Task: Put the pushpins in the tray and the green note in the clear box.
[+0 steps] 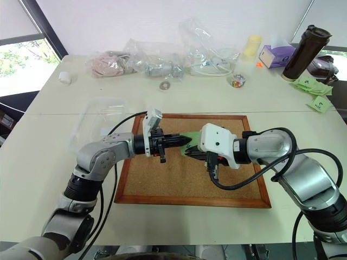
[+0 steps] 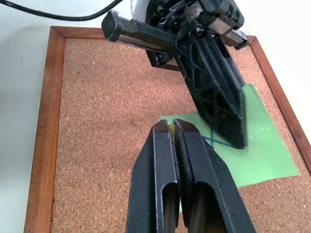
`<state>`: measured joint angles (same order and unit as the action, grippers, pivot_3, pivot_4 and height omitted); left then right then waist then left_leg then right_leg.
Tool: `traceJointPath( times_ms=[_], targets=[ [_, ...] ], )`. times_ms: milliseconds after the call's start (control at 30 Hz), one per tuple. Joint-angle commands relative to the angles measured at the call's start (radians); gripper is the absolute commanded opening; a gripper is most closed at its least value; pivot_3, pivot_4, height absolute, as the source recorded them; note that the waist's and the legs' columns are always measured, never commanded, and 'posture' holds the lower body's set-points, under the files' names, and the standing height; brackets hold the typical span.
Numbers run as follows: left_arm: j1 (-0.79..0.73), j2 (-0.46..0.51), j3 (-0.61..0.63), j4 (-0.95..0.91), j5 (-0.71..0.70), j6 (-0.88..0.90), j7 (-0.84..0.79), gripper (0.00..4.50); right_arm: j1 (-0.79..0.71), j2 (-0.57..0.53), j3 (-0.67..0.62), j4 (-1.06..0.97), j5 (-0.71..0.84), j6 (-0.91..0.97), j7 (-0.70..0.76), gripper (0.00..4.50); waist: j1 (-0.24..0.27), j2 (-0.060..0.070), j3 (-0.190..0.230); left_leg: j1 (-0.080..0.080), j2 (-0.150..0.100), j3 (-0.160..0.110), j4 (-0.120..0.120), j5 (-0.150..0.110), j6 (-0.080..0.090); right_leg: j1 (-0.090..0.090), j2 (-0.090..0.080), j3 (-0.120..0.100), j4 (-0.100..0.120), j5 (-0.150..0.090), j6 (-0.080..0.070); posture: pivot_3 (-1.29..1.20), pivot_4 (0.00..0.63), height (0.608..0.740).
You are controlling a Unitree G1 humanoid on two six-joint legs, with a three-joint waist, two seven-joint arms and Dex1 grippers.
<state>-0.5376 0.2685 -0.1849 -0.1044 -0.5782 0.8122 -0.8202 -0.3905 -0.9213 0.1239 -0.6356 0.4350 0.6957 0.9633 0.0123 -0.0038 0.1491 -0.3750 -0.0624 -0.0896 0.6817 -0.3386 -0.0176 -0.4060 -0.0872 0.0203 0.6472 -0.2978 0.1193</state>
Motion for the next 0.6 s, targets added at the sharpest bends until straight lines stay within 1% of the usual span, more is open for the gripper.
traceJointPath(
  times_ms=[33,133,233,300,333,400,500,600],
  targets=[
    [0.034,0.047,-0.043,-0.007,0.089,-0.116,-0.024,0.07,-0.043,0.01,-0.076,-0.043,0.034,0.041,-0.048,0.0,-0.001,0.0,0.0,0.0,0.0,0.0,0.0,0.0,0.0,0.0,0.0,0.0,0.0,0.0,0.0,0.0,0.15,0.74],
    [0.055,0.069,-0.052,0.009,0.123,-0.169,-0.037,0.07,-0.045,0.017,-0.133,-0.053,0.071,0.092,-0.091,0.0,0.0,0.0,0.0,0.0,0.0,0.0,-0.001,0.0,0.0,-0.001,0.0,0.0,0.0,0.0,0.0,0.0,0.15,0.74],
    [0.063,0.072,-0.044,0.016,0.134,-0.189,-0.039,0.07,-0.038,0.046,-0.235,-0.045,0.163,0.179,-0.148,0.0,0.004,0.0,0.0,0.0,0.0,0.0,0.0,0.0,0.0,0.0,0.0,0.001,0.0,0.0,0.0,0.0,0.15,0.74],
    [0.063,0.072,-0.035,0.015,0.135,-0.194,-0.036,0.07,-0.027,0.049,-0.289,-0.033,0.194,0.213,-0.171,0.0,0.004,0.0,0.0,-0.001,-0.001,0.0,0.0,0.0,0.0,0.0,-0.001,0.001,0.0,0.0,0.0,0.0,0.15,0.74],
    [0.059,0.073,-0.021,-0.001,0.124,-0.187,-0.031,0.07,0.001,0.051,-0.355,-0.004,0.211,0.237,-0.186,0.0,0.004,0.0,0.0,-0.001,-0.001,0.0,0.0,0.0,0.0,0.0,-0.001,0.001,0.0,0.0,0.0,0.0,0.15,0.74],
    [0.044,0.07,0.017,-0.04,0.09,-0.159,-0.011,0.07,0.083,0.038,-0.474,0.063,0.195,0.247,-0.205,0.0,0.006,0.0,0.0,-0.001,-0.001,-0.001,0.0,0.0,0.0,0.0,-0.001,0.0,0.0,0.0,0.0,0.0,0.15,0.74],
    [0.018,0.067,0.07,-0.102,0.044,-0.107,0.027,0.07,0.19,0.031,-0.579,0.137,0.159,0.22,-0.226,0.0,0.006,0.0,0.0,-0.001,-0.001,0.0,0.0,0.0,0.0,0.001,-0.001,0.001,0.0,0.0,0.0,0.0,0.15,0.74],
    [-0.006,0.078,0.123,-0.169,0.0,-0.052,0.067,0.07,0.257,0.056,-0.651,0.229,0.149,0.21,-0.255,0.0,0.0,0.0,0.0,0.0,-0.001,0.0,0.0,0.0,0.0,0.0,-0.001,0.001,0.001,0.0,0.0,0.0,0.15,0.74]
  ],
)
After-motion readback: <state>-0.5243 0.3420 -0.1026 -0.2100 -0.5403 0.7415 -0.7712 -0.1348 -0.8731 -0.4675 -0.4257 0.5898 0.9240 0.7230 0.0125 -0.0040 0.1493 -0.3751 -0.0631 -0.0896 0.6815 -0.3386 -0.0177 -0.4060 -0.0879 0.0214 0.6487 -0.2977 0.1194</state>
